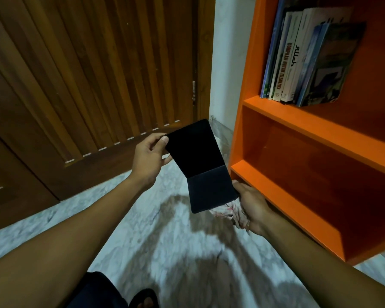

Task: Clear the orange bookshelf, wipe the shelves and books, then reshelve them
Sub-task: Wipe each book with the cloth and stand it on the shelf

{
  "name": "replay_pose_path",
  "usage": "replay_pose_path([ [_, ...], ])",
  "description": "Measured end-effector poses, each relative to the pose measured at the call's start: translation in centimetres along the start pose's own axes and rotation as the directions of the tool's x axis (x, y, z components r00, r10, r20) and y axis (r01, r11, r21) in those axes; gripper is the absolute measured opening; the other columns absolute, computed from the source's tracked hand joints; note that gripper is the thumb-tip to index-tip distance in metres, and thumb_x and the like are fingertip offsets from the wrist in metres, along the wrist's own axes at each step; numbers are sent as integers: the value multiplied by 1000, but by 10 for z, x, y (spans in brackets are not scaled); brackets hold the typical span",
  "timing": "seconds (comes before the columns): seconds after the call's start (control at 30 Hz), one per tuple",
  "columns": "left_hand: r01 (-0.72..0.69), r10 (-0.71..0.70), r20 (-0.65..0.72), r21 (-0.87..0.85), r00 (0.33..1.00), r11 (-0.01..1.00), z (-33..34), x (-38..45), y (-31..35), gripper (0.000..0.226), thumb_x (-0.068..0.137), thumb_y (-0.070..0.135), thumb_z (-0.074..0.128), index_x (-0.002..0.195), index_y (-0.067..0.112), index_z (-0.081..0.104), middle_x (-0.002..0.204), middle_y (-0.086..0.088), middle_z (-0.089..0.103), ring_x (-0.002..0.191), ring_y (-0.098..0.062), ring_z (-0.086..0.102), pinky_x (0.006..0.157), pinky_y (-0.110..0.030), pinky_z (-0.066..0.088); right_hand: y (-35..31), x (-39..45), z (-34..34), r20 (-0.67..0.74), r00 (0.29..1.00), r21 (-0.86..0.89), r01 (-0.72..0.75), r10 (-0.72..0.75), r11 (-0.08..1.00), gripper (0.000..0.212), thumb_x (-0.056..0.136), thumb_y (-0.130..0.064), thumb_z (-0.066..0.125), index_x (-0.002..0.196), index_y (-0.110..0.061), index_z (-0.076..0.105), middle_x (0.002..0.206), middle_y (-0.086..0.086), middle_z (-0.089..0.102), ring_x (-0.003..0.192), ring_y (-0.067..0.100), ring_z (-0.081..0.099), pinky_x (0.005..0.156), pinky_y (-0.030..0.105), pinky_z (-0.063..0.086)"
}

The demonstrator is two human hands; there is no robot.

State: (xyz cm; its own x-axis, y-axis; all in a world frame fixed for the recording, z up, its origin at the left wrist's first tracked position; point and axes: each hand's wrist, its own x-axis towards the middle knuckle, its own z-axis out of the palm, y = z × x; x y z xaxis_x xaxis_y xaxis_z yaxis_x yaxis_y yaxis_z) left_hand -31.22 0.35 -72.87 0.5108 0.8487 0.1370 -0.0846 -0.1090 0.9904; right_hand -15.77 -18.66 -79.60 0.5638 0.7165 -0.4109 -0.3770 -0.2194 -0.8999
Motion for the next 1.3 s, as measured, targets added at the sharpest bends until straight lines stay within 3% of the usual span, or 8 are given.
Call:
replay_pose_path([
  [0.17, 1, -2, -73, -15, 997, 1000, 10, 1, -2, 42, 98, 30, 57, 139, 25, 49, 143, -5, 53, 134, -27, 50, 110, -53, 43, -6, -13, 14, -39, 983, -205, 170, -182, 964, 24, 105, -19, 46, 99, -4, 64, 38, -9, 50, 29, 4, 47, 34, 16, 35],
  [0.37, 77, -78, -88, -11, 993, 997, 56, -15, 18, 112, 86, 49, 69, 155, 34, -17, 167, 4, 3, 151, -20, 13, 122, -42, 18, 9, -16, 39, -217, 868, -466, 310, -446, 829, 24, 97, -21, 56, 78, -8, 52, 67, 11, 54, 59, 22, 54, 52, 37, 45],
  [0.77, 224, -327, -203, -408, 923, 885, 84, -12, 33, 68, 103, 11, 46, 157, 34, 13, 146, -3, 45, 114, -25, 61, 100, -54, 51, 22, -23, 40, -215, 738, -631, 395, -640, 668, 9, 99, -25, 56, 106, -19, 56, 91, -9, 61, 82, 4, 60, 60, 6, 38],
  [0.9, 287, -338, -77, -374, 938, 882, 65, -12, 35, 41, 104, 3, 39, 140, 21, 46, 135, -8, 60, 118, -32, 63, 90, -53, 57, 15, -10, 28, -273, 836, -425, 340, -477, 839, 28, 97, -21, 62, 122, -9, 60, 117, 5, 66, 103, 16, 59, 74, 14, 45],
  [1.07, 257, -262, -7, -168, 965, 952, 41, -11, 29, 32, 106, 9, 38, 133, 16, 53, 115, -7, 68, 92, -21, 72, 74, -50, 62, -29, 8, -3, -378, 924, 340, 80, 58, 937, 37, 101, -21, 56, 129, 2, 54, 104, 28, 66, 73, 36, 71, 55, 31, 53],
  [1.1, 247, -247, 14, -121, 969, 961, 38, -13, 28, 30, 107, 10, 38, 132, 15, 55, 108, -6, 69, 80, -16, 71, 84, -32, 45, -38, 9, -7, -328, 941, 448, 76, 85, 891, 37, 102, -21, 52, 133, -1, 51, 113, 29, 65, 87, 39, 72, 66, 39, 58],
  [1.13, 241, -238, 43, -68, 970, 968, 35, -15, 28, 29, 107, 12, 37, 129, 15, 56, 102, -4, 69, 72, -13, 70, 57, -19, 51, -46, 9, -10, -293, 952, 523, 87, 83, 848, 37, 104, -21, 48, 136, -4, 49, 124, 26, 63, 102, 41, 69, 83, 49, 58],
  [1.3, 238, -252, 212, 89, 944, 967, 44, -29, 26, 30, 109, 20, 34, 120, 20, 62, 97, -1, 71, 63, -11, 69, 51, -25, 52, -66, -4, 16, -393, 895, 432, 382, -211, 817, 26, 106, -25, 41, 128, -22, 56, 128, 10, 65, 115, 32, 64, 100, 58, 49],
])
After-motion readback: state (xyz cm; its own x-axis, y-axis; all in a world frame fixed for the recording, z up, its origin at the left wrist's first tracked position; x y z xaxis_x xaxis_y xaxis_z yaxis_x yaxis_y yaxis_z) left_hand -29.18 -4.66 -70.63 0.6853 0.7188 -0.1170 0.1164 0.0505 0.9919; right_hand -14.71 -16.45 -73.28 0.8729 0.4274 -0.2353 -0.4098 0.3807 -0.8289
